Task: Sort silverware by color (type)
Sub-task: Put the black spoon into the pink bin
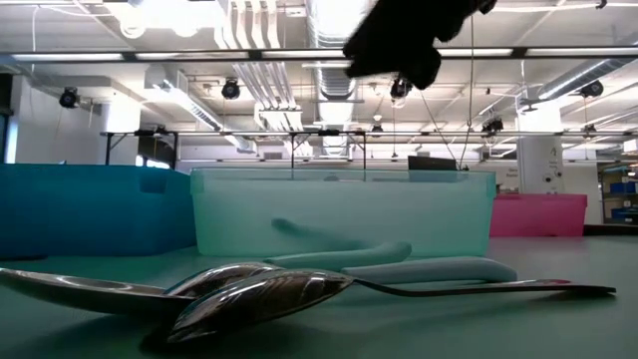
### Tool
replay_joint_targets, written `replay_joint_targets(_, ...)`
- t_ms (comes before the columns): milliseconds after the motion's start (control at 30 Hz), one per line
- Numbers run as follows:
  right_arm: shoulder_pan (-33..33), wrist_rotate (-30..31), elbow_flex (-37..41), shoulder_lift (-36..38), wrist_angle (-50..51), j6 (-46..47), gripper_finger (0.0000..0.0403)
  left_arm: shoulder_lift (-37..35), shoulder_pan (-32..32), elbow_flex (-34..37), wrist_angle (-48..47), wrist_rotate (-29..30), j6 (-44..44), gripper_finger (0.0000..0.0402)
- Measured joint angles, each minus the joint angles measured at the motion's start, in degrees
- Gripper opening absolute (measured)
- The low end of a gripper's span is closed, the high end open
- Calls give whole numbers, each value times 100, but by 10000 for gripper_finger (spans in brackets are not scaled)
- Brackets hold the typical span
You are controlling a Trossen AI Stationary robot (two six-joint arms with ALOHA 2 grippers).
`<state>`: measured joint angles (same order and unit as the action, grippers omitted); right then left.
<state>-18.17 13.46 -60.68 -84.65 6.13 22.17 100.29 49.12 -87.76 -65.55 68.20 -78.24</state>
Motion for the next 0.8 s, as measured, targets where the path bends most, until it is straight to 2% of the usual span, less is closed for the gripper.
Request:
replay_joint_targets(167,-166,-38,372,-1,-1844,-599,130,-62,2,-140,3,982,39,0)
replay_joint_targets(300,-290,-77,483,-55,-2853,-1014,130,-27,61,-137,167,1730,38,0)
replay_joint_targets(467,-295,-473,476,-86,-3018,-1136,130,24,35,-125,242,2125,35,0)
replay_joint_targets(800,-267,-442,209,-309,-3209,-1180,130,210,-239,-97,546,2182,-30,0)
